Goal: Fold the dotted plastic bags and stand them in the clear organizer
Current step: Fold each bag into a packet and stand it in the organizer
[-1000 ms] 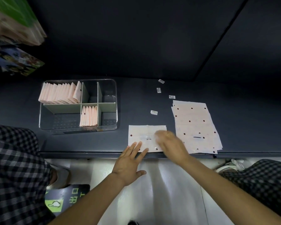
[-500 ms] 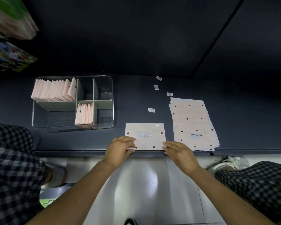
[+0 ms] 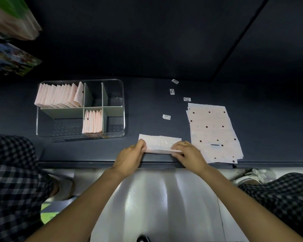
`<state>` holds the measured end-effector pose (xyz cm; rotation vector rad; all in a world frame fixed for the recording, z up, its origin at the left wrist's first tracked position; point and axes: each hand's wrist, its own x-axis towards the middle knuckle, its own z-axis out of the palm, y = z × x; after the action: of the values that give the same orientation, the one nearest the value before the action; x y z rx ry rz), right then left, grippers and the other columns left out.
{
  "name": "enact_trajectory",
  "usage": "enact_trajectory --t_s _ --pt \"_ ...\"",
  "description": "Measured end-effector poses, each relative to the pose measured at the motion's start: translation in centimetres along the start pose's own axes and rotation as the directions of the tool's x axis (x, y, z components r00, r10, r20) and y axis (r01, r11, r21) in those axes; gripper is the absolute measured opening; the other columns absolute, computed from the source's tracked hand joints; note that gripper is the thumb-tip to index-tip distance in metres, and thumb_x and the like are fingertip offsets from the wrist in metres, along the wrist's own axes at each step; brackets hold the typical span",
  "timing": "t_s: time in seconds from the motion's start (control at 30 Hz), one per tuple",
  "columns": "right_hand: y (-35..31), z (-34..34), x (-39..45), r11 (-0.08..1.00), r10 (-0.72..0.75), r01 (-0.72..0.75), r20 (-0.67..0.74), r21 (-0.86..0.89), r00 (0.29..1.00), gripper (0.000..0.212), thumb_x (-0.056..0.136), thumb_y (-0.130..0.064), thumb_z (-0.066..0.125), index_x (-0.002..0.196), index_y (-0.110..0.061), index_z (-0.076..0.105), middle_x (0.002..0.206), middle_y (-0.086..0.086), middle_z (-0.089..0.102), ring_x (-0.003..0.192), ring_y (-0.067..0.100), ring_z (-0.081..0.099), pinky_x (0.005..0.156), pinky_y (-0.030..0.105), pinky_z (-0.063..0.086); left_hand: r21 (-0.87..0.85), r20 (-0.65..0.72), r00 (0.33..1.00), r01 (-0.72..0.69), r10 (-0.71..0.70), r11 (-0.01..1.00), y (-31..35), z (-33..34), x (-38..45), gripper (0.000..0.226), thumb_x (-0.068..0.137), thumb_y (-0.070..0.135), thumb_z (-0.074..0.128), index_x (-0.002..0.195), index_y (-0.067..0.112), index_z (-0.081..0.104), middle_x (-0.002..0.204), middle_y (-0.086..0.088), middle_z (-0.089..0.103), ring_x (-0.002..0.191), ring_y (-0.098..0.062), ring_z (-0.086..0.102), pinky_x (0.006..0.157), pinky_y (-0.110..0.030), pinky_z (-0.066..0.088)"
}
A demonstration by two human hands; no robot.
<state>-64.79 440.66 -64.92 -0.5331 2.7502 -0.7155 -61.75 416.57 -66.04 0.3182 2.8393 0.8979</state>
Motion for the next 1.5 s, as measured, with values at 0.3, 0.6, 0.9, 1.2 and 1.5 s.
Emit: enact_trajectory --t_s 0.3,0.6,0.9,1.2,1.5 --pt "0.2 -0.6 2.2 0.771 0.513 -0.474 0.027 0.425 0.858 0.038 0.087 -0.022 0.065 0.061 -0.014 0.039 0.056 -0.003 0.036 0.054 0.013 0.033 0.051 0.023 0.026 -0.403 -0.028 0.932 0.321 -0.362 0.857 -0.7 -0.8 1.8 0.034 0.085 0.019 0.069 0.112 0.017 0.048 0.077 0.004 0.065 0.082 -0.019 0.062 0.077 -0.032 0.047" --pt "-0.3 -0.4 3.8 0.72 0.631 -0.615 0.067 0.322 0.773 0.045 0.086 -0.021 0.064 0.057 -0.016 0.03 0.057 -0.001 0.036 0.064 0.021 0.037 0.051 0.026 0.027 0.182 -0.265 0.964 0.055 -0.005 0.982 2.0 0.3 1.9 0.037 0.079 0.013 0.071 0.114 0.009 0.061 0.108 -0.013 0.059 0.093 -0.034 0.057 0.076 -0.04 0.047" --pt "-0.6 -0.2 3.8 0.692 0.661 -0.64 0.063 0.334 0.748 0.032 0.086 -0.022 0.064 0.066 -0.013 0.042 0.067 0.002 0.049 0.077 0.026 0.048 0.068 0.028 0.035 0.489 0.288 0.958 -0.148 0.001 0.86 1.6 3.2 1.0 0.072 0.093 0.064 0.019 0.146 0.032 -0.017 0.153 -0.018 -0.024 0.14 -0.035 -0.025 0.115 -0.042 -0.016" --pt "-4.9 2.7 2.6 0.77 0.436 -0.249 -0.201 0.587 0.877 0.016 0.094 -0.016 0.054 0.108 -0.012 0.06 0.1 -0.006 0.059 0.094 0.013 0.059 0.08 0.01 0.044 0.498 0.308 0.951 -0.164 0.003 0.851 1.4 3.4 1.0 0.071 0.089 0.07 0.015 0.134 0.04 -0.031 0.146 -0.016 -0.036 0.131 -0.034 -0.04 0.111 -0.043 -0.021" --pt "-2.3 1.9 1.8 0.434 0.664 -0.261 -0.11 0.862 0.74 0.025 0.094 -0.008 0.052 0.117 -0.006 0.06 0.118 0.008 0.063 0.108 0.017 0.059 0.095 0.015 0.042 0.479 0.318 0.948 -0.181 0.023 0.859 1.3 2.9 0.9 0.073 0.089 0.07 0.016 0.136 0.038 -0.03 0.147 -0.018 -0.034 0.13 -0.033 -0.04 0.111 -0.042 -0.022"
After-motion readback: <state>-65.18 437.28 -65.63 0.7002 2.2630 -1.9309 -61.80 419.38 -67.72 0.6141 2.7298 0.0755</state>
